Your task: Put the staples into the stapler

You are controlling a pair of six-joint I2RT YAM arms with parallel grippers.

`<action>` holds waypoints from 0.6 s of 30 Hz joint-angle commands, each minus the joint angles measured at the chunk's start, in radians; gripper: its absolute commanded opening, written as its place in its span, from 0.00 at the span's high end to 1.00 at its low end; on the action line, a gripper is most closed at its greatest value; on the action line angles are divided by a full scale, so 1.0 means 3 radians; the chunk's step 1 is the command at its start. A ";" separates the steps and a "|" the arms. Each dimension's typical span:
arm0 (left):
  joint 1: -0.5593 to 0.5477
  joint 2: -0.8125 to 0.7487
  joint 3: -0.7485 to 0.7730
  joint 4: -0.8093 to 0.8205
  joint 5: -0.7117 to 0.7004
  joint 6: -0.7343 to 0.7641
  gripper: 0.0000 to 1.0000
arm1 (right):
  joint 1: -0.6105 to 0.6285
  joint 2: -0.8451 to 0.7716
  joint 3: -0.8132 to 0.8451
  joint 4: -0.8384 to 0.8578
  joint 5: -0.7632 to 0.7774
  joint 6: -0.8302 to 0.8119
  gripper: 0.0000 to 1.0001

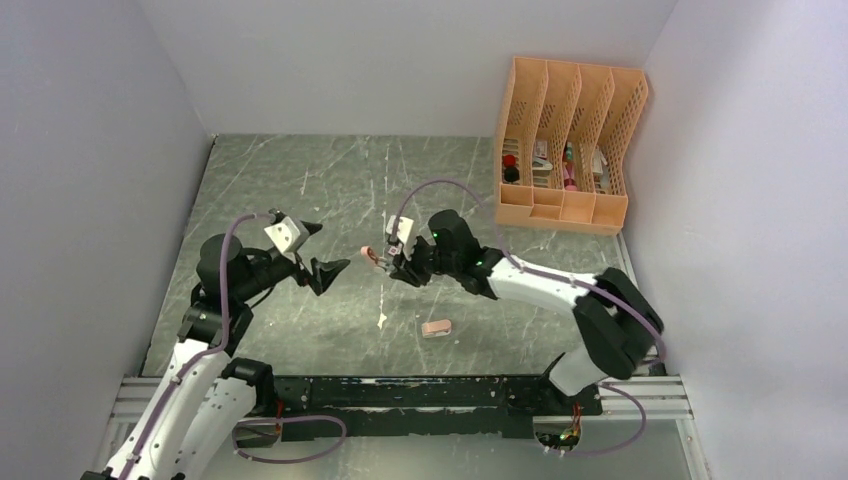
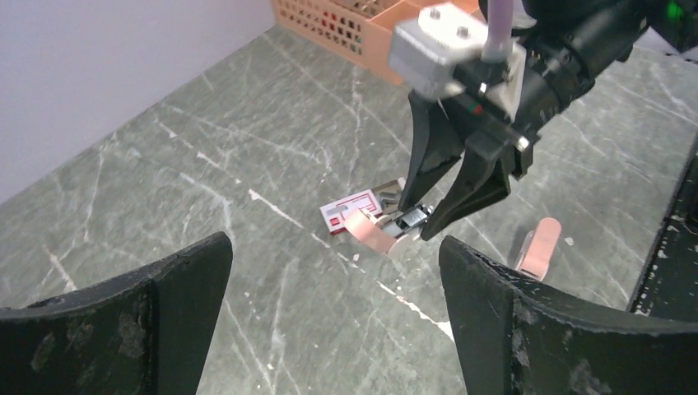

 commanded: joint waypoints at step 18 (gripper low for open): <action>0.0018 0.0460 -0.0381 0.1768 0.1639 -0.0489 0.02 | 0.0005 -0.1430 0.0777 -0.1756 -0.0229 0.0034 0.96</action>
